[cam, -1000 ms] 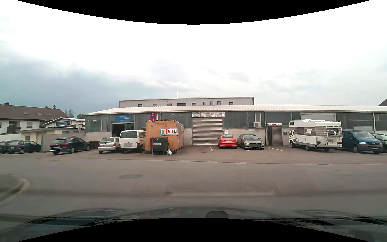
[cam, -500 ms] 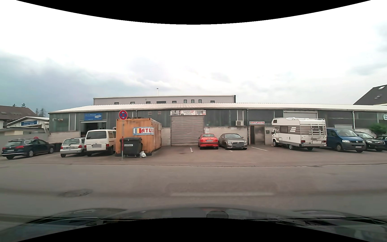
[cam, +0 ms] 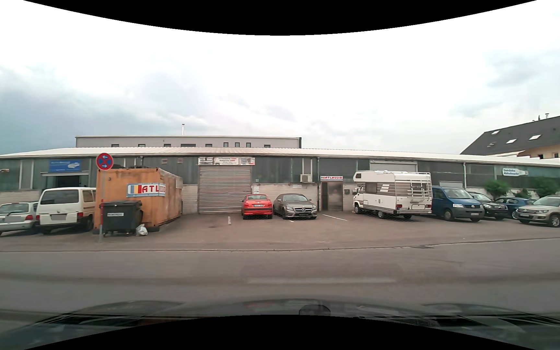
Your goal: Follow the waypoints while adhering to traffic rules and regulations
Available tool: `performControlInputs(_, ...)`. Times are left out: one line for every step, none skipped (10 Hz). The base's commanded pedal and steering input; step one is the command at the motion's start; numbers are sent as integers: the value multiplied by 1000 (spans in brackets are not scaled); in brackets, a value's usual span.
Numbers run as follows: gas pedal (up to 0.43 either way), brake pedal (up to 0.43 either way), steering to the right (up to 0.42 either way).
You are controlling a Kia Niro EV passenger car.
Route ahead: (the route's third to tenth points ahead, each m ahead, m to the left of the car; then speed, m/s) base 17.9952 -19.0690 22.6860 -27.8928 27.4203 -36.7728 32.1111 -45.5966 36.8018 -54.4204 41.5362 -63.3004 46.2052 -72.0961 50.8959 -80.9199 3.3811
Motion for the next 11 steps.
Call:
performControlInputs(98,0,492)
performControlInputs(98,0,537)
performControlInputs(98,0,565)
performControlInputs(110,0,591)
performControlInputs(110,0,603)
performControlInputs(130,0,605)
performControlInputs(130,0,605)
performControlInputs(150,0,605)
performControlInputs(150,0,604)
performControlInputs(157,0,603)
performControlInputs(157,0,598)
